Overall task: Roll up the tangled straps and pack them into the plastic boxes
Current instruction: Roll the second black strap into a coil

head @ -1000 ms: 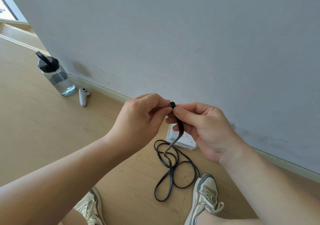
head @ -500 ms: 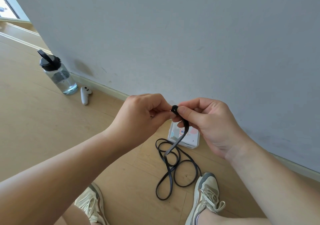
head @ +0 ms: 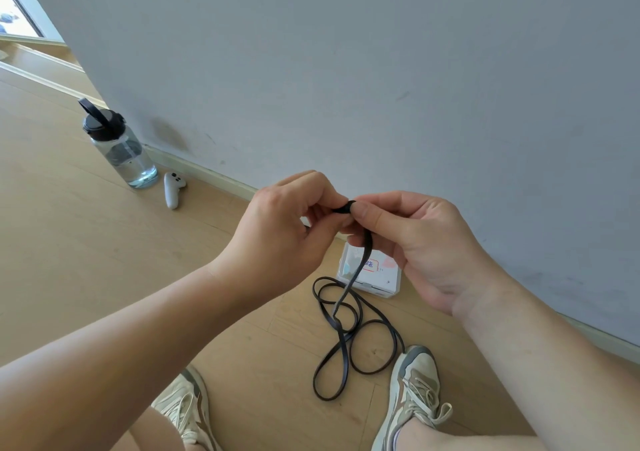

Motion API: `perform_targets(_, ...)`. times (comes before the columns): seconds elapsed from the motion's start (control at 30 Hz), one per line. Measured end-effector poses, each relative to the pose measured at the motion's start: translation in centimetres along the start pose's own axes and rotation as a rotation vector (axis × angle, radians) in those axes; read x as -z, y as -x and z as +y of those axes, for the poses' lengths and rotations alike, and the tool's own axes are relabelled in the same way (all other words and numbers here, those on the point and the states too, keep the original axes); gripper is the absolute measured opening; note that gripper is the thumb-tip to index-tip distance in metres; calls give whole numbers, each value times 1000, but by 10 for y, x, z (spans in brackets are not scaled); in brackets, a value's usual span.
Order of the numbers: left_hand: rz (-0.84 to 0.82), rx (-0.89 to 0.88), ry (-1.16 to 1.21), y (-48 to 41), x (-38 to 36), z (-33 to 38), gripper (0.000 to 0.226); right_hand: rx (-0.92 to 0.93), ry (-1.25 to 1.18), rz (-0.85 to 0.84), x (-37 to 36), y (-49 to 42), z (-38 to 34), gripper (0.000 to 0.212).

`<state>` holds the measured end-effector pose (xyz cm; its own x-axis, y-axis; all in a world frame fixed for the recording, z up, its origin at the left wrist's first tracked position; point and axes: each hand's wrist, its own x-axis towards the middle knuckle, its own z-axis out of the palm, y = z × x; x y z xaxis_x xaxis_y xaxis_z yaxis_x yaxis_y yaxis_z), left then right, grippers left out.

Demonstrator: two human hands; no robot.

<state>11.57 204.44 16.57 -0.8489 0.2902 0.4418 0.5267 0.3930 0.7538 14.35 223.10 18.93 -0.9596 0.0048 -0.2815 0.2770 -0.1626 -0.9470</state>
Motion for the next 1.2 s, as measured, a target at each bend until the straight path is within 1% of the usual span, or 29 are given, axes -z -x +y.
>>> perform_targets(0.1, -3, 62, 52, 0, -3, 1, 13, 48, 42, 40, 0, -1, 1, 11)
perform_targets(0.2, -69, 219, 169, 1, -3, 7, 12, 129, 170, 96, 3, -2, 0, 3)
perform_targets(0.27, -120, 309, 199, 1, -1, 11, 14, 145, 220, 97, 6, -3, -2, 3)
perform_targets(0.4, -131, 407, 269, -2, 3, 11, 7, 140, 248, 76, 8, -2, -3, 6)
perform_targets(0.57, -106, 514, 335, -5, 5, 15, 16, 131, 283, 77, 5, -1, 1, 9)
perform_targets(0.7, -115, 565, 323, -8, 5, 13, 17, 151, 305, 105, 3, -1, 2, 11)
perform_targets(0.9, -114, 578, 357, -5, 1, 12, 17, 209, 383, 187, 2, 0, -3, 16)
perform_targets(1.07, -31, 644, 554, -4, 7, 10, 10, 184, 326, 84, -7, 8, 1, 17)
perform_targets(1.2, 20, 699, 711, 0, 4, 14, 7, 190, 278, 100, -12, 8, 3, 15)
